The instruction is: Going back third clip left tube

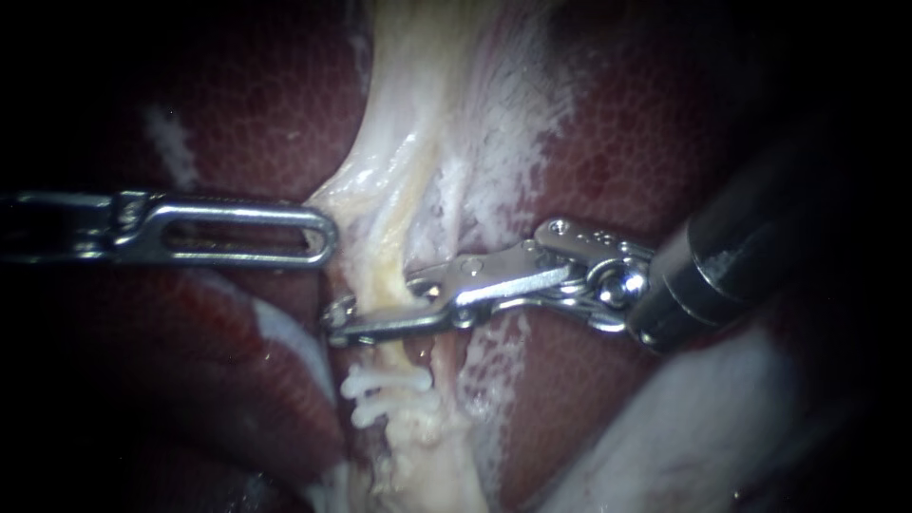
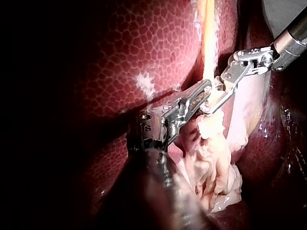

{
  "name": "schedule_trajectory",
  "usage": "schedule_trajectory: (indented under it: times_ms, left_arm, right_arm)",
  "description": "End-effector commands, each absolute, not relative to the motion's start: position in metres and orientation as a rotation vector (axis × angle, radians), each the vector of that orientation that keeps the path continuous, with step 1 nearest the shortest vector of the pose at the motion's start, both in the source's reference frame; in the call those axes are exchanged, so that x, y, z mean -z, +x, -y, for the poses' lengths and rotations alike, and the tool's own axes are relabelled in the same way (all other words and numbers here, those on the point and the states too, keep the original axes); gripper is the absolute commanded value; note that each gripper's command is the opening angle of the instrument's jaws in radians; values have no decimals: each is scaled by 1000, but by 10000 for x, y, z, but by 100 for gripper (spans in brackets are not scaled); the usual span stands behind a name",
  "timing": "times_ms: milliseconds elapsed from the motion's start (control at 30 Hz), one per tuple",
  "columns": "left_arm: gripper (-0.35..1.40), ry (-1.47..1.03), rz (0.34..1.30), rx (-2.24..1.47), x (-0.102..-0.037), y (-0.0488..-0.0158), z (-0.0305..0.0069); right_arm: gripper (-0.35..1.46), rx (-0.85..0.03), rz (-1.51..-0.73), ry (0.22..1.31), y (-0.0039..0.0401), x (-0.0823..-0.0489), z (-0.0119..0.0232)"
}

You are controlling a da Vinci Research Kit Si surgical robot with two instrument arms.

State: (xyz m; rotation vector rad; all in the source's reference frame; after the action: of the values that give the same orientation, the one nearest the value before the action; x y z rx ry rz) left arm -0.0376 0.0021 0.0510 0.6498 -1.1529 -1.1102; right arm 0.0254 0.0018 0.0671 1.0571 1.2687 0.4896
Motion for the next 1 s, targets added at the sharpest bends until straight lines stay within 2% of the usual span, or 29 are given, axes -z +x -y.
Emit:
schedule_trajectory:
  times_ms: [33,433,467,533,633,767,1000]
  left_arm:
    - [-35,650,1153,1110,-510,-376,-21]
    - [-35,650,1153,1110,-510,-376,-20]
    - [-35,650,1153,1110,-510,-376,-20]
    - [-35,649,1153,1110,-510,-376,-20]
    - [-35,649,1153,1110,-510,-376,-20]
    - [-35,649,1153,1110,-509,-376,-20]
    - [-35,649,1153,1110,-509,-375,-19]
  right_arm:
    - [-35,-490,-1269,1057,254,-672,-18]
    - [-35,-490,-1269,1056,255,-672,-18]
    - [-31,-491,-1269,1056,255,-672,-18]
    - [6,-492,-1269,1055,258,-673,-19]
    - [41,-410,-1315,982,264,-674,-20]
    - [53,-345,-1375,917,270,-675,-21]
    - [60,-256,-1417,798,273,-678,-25]
